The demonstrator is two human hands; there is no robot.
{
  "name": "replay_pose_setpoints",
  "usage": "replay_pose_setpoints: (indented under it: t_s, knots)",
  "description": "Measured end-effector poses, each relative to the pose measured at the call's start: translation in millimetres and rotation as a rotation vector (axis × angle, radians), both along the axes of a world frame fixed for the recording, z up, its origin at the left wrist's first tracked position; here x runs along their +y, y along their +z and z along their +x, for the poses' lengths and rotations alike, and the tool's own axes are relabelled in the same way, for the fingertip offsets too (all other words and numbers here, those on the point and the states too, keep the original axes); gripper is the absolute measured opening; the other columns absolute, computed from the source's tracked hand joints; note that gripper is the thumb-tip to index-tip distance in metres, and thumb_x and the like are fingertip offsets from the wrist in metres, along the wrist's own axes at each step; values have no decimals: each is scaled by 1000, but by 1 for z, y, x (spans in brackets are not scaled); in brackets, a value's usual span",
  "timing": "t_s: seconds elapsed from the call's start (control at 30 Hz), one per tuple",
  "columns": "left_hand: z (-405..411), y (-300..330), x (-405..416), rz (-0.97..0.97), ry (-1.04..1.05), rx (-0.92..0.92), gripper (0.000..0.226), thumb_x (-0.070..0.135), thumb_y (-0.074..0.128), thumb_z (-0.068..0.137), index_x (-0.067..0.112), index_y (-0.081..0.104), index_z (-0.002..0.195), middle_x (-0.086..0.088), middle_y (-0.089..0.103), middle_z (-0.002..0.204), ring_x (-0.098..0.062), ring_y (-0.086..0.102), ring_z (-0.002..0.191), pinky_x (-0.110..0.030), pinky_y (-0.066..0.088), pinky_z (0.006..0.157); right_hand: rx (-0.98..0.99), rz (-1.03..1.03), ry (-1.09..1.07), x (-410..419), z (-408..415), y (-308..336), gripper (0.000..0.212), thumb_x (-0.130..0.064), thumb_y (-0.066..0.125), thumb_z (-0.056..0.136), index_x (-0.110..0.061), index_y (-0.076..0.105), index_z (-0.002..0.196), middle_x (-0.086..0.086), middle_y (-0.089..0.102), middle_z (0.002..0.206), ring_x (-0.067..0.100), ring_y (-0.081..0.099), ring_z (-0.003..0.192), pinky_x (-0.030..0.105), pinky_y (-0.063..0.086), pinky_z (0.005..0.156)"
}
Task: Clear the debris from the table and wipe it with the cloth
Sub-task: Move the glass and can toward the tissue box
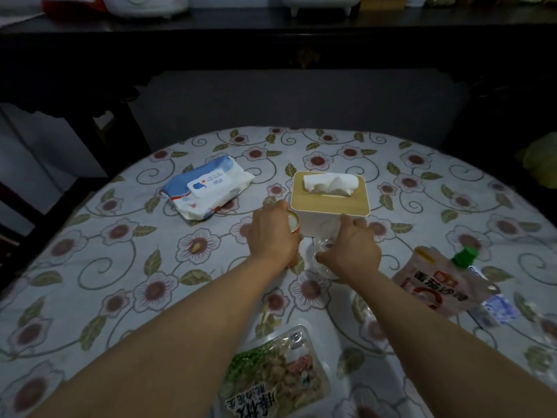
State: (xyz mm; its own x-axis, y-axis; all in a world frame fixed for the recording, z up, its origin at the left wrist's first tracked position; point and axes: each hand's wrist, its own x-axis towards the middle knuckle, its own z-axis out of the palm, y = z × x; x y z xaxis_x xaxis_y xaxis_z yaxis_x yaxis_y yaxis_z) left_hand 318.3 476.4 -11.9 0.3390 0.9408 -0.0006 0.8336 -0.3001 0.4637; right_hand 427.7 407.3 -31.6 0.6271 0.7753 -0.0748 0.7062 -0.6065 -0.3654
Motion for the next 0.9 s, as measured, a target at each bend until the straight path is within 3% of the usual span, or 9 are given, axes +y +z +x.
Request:
replay_pose_setpoints:
  t_s: [0.17, 0.33, 0.5, 0.6, 0.73, 0.9]
  knots:
    - [4, -2, 1, -15, -11, -19, 61, 32, 74, 73, 19, 47, 126, -8, 58, 120, -31, 52, 116, -49, 47, 92, 28, -37, 48, -1, 6, -7, 85, -42, 78, 68, -8, 32, 131, 13, 38, 132, 32, 39, 121, 42, 46, 88]
    - [-4, 3, -11, -71, 0, -8, 91, 30, 78, 70, 19, 24, 143, -12, 46, 137, -33, 43, 127, -49, 44, 98, 38, 20, 104, -15, 0, -4, 100, -41, 80, 64, -6, 23, 139, 17, 27, 142, 36, 28, 126, 43, 32, 103]
    - [-31, 6, -28, -124, 51, -6, 95, 31, 79, 69, 21, 22, 144, -12, 39, 142, -33, 38, 131, -47, 40, 99, -66, 102, 117, -37, -21, 12, 79, -30, 70, 77, -5, 27, 139, 21, 22, 147, 38, 20, 132, 43, 25, 108]
    - [-53, 2, -42, -112, 69, 3, 80, 23, 75, 74, 19, 31, 140, -10, 43, 139, -31, 41, 127, -47, 44, 97, -49, 96, 144, -54, -38, 20, 73, -29, 68, 79, -6, 31, 137, 19, 24, 145, 35, 22, 132, 40, 26, 107]
    - [-85, 0, -66, -87, 33, 19, 71, -2, 61, 76, 18, 36, 140, -10, 54, 129, -31, 47, 122, -42, 48, 91, -20, 36, 147, -77, -61, 17, 62, -30, 64, 83, -5, 38, 133, 19, 28, 142, 36, 29, 127, 42, 34, 102]
    - [-120, -8, -91, -84, 31, -30, 33, -7, 54, 78, 12, 67, 102, -10, 70, 99, -26, 64, 93, -28, 47, 69, 38, -43, 143, -101, -86, 12, 38, -2, 52, 86, -9, 52, 124, 18, 51, 123, 34, 54, 111, 39, 46, 88]
